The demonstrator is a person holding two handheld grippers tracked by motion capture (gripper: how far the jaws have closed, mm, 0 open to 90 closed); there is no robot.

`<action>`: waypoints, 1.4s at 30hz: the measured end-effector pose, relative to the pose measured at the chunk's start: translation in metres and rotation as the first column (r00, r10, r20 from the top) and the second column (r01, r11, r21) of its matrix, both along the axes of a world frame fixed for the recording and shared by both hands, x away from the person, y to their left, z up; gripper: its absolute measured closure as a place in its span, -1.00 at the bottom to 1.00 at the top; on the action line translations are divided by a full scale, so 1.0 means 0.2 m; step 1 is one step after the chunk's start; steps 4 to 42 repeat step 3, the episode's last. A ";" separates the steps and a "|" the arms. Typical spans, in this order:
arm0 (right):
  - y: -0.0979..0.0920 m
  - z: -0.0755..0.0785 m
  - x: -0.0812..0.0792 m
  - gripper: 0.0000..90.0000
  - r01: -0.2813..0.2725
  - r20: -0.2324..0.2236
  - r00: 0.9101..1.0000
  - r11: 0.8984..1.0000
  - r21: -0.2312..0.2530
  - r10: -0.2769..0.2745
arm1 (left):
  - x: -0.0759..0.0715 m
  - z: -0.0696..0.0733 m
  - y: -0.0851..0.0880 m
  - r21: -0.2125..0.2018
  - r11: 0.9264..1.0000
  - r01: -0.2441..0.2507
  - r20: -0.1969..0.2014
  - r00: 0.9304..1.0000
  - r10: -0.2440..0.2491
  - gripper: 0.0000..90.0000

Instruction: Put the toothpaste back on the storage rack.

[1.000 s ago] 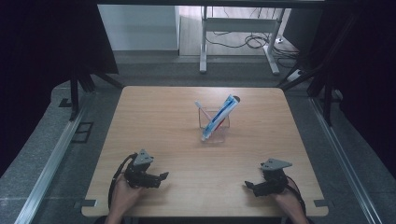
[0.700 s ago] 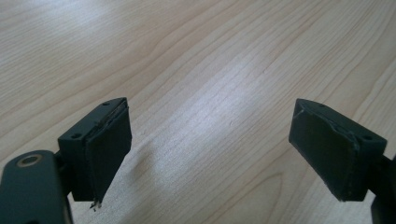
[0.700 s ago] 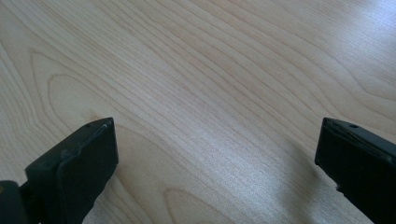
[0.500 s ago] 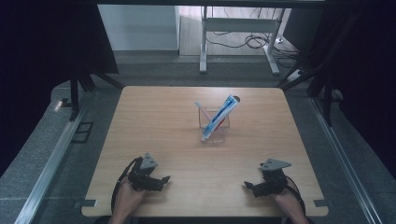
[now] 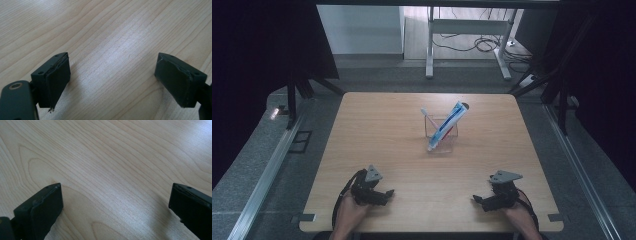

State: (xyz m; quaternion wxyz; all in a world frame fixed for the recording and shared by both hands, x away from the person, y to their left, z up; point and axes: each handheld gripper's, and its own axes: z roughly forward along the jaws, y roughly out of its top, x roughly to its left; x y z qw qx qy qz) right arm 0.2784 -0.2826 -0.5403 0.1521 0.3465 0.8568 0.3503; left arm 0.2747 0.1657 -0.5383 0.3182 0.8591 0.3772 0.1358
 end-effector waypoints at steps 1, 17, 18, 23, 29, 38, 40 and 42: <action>0.00 0.00 0.00 -1.00 0.000 0.000 1.000 1.000 -0.001 0.000 | 0.00 0.00 0.00 -0.005 1.000 -0.001 -0.006 1.000 0.001 -0.70; 0.00 0.00 0.00 -1.00 0.000 0.000 1.000 1.000 0.000 0.000 | 0.00 0.00 0.00 -0.007 1.000 -0.006 -0.008 1.000 0.005 -0.70; 0.00 0.00 0.00 -1.00 0.000 0.000 1.000 1.000 0.000 0.000 | 0.00 0.00 0.00 -0.007 1.000 -0.006 -0.008 1.000 0.005 -0.70; 0.00 0.00 0.00 -1.00 0.000 0.000 1.000 1.000 0.000 0.000 | 0.00 0.00 0.00 -0.007 1.000 -0.006 -0.008 1.000 0.005 -0.70; 0.00 0.00 0.00 -1.00 0.000 0.000 1.000 1.000 0.000 0.000 | 0.00 0.00 0.00 -0.007 1.000 -0.006 -0.008 1.000 0.005 -0.70; 0.00 0.00 0.00 -1.00 0.000 0.000 1.000 1.000 0.000 0.000 | 0.00 0.00 0.00 -0.007 1.000 -0.006 -0.008 1.000 0.005 -0.70; 0.00 0.00 0.00 -1.00 0.000 0.000 1.000 1.000 0.000 0.000 | 0.00 0.00 0.00 -0.007 1.000 -0.006 -0.008 1.000 0.005 -0.70; 0.00 0.00 0.00 -1.00 0.000 0.000 1.000 1.000 0.000 0.000 | 0.00 0.00 0.00 -0.007 1.000 -0.006 -0.008 1.000 0.005 -0.70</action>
